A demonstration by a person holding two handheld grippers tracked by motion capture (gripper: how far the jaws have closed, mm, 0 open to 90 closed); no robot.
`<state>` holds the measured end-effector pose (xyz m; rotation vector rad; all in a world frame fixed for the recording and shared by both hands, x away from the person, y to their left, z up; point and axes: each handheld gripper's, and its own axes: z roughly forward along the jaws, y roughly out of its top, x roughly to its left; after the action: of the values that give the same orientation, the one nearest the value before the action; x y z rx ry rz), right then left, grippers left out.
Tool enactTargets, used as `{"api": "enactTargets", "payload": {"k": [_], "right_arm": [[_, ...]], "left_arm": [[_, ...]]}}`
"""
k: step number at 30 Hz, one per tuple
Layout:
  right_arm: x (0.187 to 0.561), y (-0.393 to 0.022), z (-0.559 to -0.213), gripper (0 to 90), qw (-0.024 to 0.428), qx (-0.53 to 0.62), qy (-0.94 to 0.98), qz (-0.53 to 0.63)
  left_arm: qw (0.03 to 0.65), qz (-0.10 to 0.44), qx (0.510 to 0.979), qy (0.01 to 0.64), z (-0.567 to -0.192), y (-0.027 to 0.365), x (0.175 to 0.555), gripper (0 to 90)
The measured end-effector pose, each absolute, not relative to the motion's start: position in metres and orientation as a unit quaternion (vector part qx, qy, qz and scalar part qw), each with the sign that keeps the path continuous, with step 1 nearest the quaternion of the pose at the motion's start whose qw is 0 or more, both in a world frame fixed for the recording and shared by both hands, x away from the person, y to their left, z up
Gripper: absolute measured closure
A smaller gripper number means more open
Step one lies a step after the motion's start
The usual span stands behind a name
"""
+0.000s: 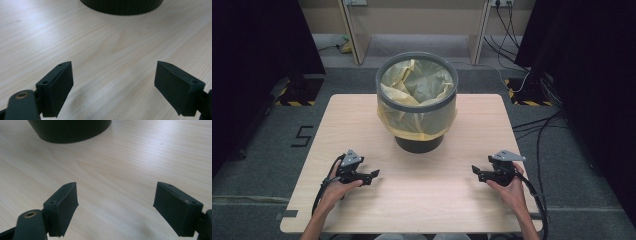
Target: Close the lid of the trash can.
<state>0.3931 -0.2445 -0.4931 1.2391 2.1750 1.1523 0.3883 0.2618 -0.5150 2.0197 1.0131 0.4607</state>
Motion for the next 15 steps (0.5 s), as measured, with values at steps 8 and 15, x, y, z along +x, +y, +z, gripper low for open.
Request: {"api": "enactTargets", "payload": {"k": [8, 15], "right_arm": [[0.379, -0.242, -0.505, 19.3, 0.198, 0.438, 0.784, 0.393], [0.368, -0.24, -0.513, 19.0, 0.197, 0.437, 0.791, 0.381]], "left_arm": [[0.381, 0.179, 0.818, 0.392, -0.522, 0.257, 0.384, 15.1], [0.373, 0.164, 0.827, 0.388, -0.523, 0.256, 0.38, 14.8]]}}
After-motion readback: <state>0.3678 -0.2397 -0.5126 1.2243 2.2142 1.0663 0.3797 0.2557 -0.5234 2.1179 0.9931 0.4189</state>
